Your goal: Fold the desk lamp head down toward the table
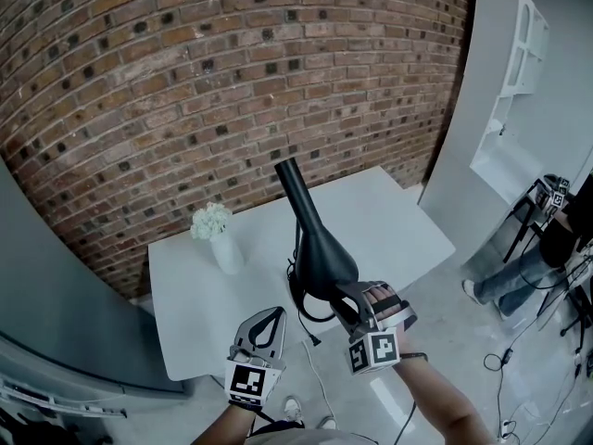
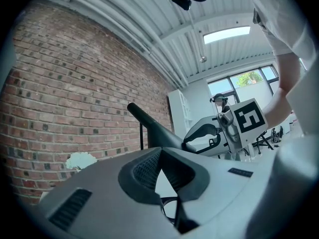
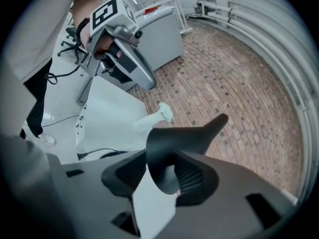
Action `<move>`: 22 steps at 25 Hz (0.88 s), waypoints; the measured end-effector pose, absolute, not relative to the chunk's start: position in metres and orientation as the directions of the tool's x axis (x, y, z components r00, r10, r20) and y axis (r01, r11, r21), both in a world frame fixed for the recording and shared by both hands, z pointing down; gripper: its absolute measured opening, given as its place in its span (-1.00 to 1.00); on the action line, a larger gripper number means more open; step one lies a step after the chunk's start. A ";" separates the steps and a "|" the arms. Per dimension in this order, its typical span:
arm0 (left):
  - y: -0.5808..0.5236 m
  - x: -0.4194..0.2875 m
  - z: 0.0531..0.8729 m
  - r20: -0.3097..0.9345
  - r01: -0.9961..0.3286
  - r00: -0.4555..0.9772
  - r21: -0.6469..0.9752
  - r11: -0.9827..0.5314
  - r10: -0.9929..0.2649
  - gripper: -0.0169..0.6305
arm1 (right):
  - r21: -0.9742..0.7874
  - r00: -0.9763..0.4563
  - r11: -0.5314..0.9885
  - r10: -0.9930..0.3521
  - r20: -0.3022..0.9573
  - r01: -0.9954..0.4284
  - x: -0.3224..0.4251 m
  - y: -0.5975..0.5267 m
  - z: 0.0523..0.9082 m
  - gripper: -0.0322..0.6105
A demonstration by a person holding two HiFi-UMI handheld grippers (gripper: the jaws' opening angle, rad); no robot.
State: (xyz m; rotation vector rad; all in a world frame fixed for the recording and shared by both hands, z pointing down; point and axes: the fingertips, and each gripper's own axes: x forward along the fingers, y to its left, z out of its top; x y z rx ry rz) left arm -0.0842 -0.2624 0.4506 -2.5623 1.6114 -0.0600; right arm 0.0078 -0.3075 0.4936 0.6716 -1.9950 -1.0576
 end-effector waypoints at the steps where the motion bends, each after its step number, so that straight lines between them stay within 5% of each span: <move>1: -0.264 -0.085 0.450 -0.027 -0.895 0.436 -0.115 -0.430 -0.900 -0.92 | 0.849 -0.567 0.520 -0.729 0.384 -0.094 0.007 -0.308 0.495 -0.38; 22: -0.290 -0.094 0.460 -0.016 -0.886 0.456 -0.103 -0.452 -0.890 -0.92 | 0.828 -0.554 0.553 -0.719 0.419 -0.091 -0.003 -0.325 0.518 -0.36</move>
